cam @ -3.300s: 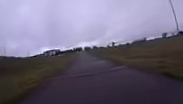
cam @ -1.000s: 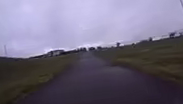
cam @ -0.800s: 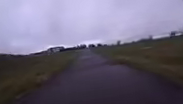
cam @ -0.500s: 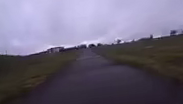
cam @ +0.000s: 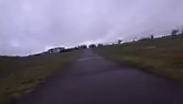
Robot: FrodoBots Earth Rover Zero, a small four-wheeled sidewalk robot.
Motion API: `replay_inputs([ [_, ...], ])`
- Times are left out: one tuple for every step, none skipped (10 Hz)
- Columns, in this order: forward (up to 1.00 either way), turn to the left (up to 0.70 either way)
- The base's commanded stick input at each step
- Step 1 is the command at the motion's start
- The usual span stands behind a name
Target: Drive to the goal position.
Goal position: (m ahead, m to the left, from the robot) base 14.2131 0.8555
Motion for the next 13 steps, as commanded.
replay_inputs([
  [1.00, -0.27],
  [1.00, -0.20],
  [1.00, -0.11],
  [1.00, 0.00],
  [1.00, 0.00],
  [1.00, 0.00],
  [1.00, 0.00],
  [1.00, 0.00],
  [1.00, 0.00],
  [1.00, 0.00],
  [1.00, -0.01],
  [1.00, -0.02],
  [1.00, -0.28],
])
